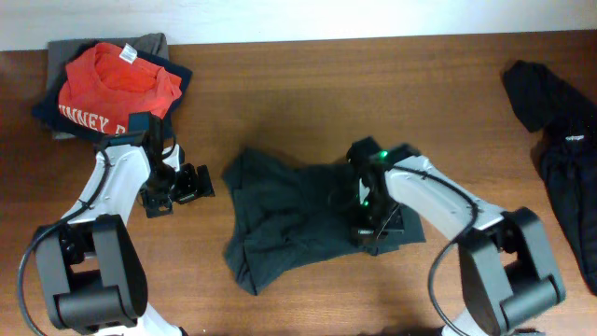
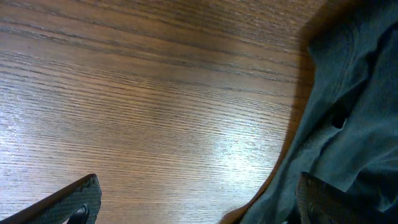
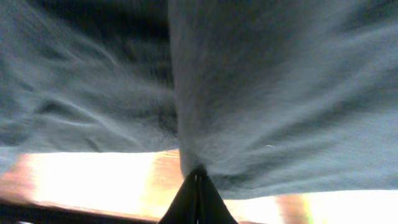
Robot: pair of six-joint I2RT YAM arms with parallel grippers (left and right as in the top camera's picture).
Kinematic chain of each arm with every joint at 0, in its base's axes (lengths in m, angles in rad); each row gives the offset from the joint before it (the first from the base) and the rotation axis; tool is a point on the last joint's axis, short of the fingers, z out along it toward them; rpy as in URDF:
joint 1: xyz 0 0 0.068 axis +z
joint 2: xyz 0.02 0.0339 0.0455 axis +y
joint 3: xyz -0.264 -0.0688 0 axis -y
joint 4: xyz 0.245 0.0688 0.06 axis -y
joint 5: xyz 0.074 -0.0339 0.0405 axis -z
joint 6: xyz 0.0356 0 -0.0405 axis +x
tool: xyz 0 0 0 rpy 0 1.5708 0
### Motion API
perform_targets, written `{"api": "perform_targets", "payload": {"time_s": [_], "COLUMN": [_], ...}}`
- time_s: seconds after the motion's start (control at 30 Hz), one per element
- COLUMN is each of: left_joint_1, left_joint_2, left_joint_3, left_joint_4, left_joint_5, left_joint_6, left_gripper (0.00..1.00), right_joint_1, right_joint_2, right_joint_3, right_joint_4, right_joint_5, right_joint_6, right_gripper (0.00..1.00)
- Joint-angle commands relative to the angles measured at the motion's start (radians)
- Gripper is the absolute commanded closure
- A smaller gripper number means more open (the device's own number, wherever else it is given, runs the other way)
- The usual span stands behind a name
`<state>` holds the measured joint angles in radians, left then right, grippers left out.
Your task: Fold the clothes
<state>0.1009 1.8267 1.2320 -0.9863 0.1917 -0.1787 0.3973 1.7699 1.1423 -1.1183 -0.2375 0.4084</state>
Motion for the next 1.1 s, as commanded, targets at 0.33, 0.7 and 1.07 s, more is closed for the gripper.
{"api": "perform_targets", "payload": {"time_s": [0.33, 0.7, 1.07], "left_joint_1": [-0.002, -0.002, -0.002], "left_joint_2": [-0.026, -0.026, -0.026], "left_joint_3": [-0.004, -0.004, -0.004], "left_joint_4": [-0.009, -0.009, -0.01], "left_joint_5": [0.007, 0.007, 0.007], "left_joint_6": [0.009, 0.009, 0.009], "left_gripper": [0.01, 0.01, 0.01], "right_joint_1": [-0.251, -0.205, -0.115], "right_joint_2": [-0.103, 0.129, 0.328], "right_joint_3": [0.258, 0.253, 0.254], "right_joint_4": [0.029, 0.134, 0.356], "right_joint_5": [0.06, -0.051, -0.082], "right_joint_6": [-0.063, -0.027, -0.023], "right_gripper": [0.91, 0.96, 0.96]}}
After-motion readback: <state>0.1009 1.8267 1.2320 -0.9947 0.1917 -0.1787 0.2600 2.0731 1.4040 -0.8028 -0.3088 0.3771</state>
